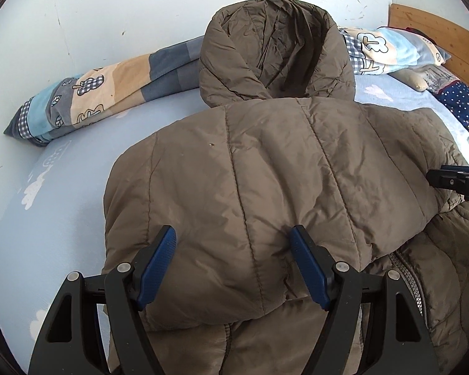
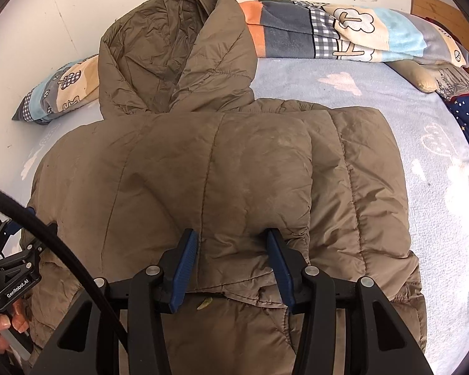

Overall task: Fold large clothes
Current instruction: 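Grasp the beaded jacket hem with both grippers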

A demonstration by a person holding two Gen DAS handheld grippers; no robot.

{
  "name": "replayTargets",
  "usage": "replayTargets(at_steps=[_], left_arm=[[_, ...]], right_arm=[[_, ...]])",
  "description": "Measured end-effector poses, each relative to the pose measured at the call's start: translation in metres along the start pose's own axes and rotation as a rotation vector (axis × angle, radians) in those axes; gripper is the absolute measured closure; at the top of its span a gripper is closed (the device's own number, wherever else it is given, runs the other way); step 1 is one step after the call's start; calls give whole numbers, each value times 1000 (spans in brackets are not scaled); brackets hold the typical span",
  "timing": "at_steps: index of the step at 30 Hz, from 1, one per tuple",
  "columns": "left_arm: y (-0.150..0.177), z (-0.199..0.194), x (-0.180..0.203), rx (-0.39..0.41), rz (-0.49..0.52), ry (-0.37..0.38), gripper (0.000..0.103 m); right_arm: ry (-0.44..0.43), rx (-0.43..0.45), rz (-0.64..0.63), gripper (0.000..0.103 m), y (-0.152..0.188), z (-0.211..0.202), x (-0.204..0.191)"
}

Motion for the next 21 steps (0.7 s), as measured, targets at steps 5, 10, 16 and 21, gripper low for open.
replayTargets(at_steps=[5, 10, 16, 21], left_arm=[[0, -4, 1, 0, 13, -11, 28], [-1, -21, -6, -5, 9, 38, 28], [18, -58, -44, -39, -89, 96, 28], [70, -87, -93, -145, -217, 114, 28]], right_arm=[[-1, -2, 3, 52, 0, 0, 0], [-41, -4, 26, 45, 0, -14, 0], [-107, 41, 72, 43, 15, -71, 20], [-93, 56, 171, 39, 71, -130, 73]])
Point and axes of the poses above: each gripper's, at about its wrist camera, not at the fingertips, and z roughly the way its jaws point, x to its right, y to its underside, the point moved 1 cm from there along z, roughly the way its jaws point, and after that the axes turned 8 degrees about -y, right-handed, at the moved point
